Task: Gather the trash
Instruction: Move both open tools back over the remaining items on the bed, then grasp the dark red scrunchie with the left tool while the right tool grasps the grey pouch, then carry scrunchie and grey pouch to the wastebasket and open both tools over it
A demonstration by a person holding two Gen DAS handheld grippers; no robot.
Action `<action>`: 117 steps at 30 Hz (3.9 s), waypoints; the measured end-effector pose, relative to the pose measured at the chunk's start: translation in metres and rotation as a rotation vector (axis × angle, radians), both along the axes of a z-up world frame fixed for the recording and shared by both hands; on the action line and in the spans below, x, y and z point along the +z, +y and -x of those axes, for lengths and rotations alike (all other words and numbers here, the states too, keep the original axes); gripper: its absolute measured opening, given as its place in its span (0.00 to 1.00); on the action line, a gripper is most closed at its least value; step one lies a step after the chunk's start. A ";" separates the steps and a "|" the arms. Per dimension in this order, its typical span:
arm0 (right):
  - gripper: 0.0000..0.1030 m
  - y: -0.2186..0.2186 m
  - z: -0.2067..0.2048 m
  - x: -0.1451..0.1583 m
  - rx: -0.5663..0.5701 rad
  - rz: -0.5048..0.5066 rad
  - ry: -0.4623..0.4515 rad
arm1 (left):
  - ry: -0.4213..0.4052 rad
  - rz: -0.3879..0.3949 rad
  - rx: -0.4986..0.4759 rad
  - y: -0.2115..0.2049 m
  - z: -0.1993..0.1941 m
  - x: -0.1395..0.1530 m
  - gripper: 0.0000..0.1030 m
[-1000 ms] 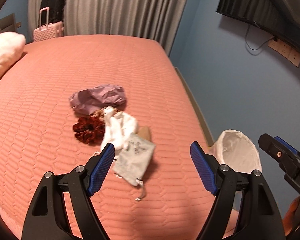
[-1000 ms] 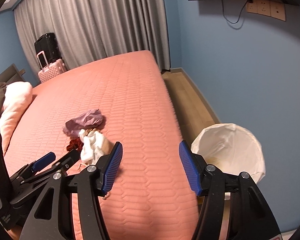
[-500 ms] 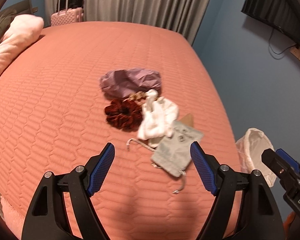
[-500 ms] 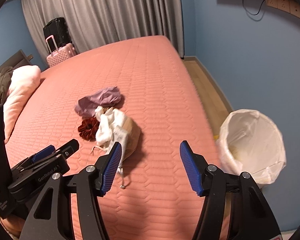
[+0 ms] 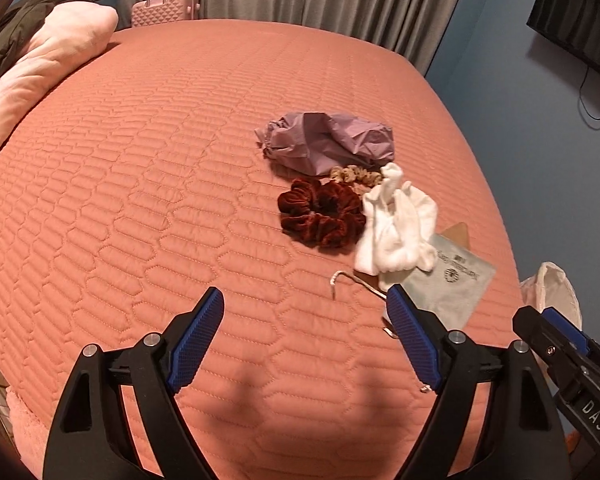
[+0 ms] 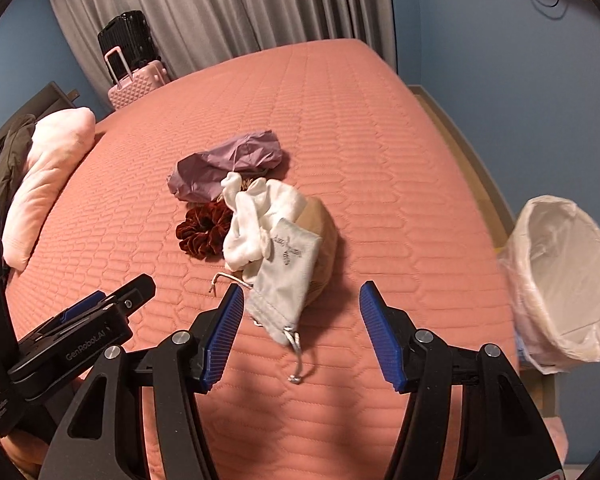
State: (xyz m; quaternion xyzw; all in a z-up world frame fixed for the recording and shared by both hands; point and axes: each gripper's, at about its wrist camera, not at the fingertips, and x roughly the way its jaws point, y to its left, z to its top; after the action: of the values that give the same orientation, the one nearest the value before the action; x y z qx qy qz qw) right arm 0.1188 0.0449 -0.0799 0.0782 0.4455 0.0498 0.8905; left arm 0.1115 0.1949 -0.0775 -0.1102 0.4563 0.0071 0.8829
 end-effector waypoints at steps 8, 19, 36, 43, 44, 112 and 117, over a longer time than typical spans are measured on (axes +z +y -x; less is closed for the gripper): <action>0.47 0.015 -0.027 -0.020 0.010 -0.002 0.036 | 0.030 -0.003 0.024 0.015 -0.041 -0.020 0.77; 0.35 0.023 -0.060 -0.041 0.003 -0.016 0.079 | 0.092 0.026 0.035 0.021 -0.106 -0.051 0.65; 0.04 0.020 -0.049 -0.038 0.039 -0.048 0.089 | 0.095 0.103 -0.024 0.005 -0.093 -0.055 0.15; 0.04 0.011 -0.031 -0.008 0.032 -0.073 0.017 | 0.033 0.107 -0.042 -0.003 -0.060 -0.021 0.15; 0.04 0.009 -0.028 -0.001 0.028 -0.075 0.001 | 0.023 0.105 -0.050 -0.006 -0.055 -0.014 0.15; 0.04 -0.303 0.105 0.100 -0.525 -0.034 -0.306 | -0.240 0.073 -0.641 -0.348 0.007 0.105 0.57; 0.04 -0.300 0.107 0.100 -0.512 -0.027 -0.302 | -0.238 0.066 -0.617 -0.341 0.007 0.104 0.57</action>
State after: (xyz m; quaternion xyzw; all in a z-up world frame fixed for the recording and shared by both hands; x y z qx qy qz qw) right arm 0.0113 -0.2548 0.0198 0.1914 0.2729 -0.1593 0.9292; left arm 0.1042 -0.1460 0.0262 0.0045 0.3618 -0.2886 0.8865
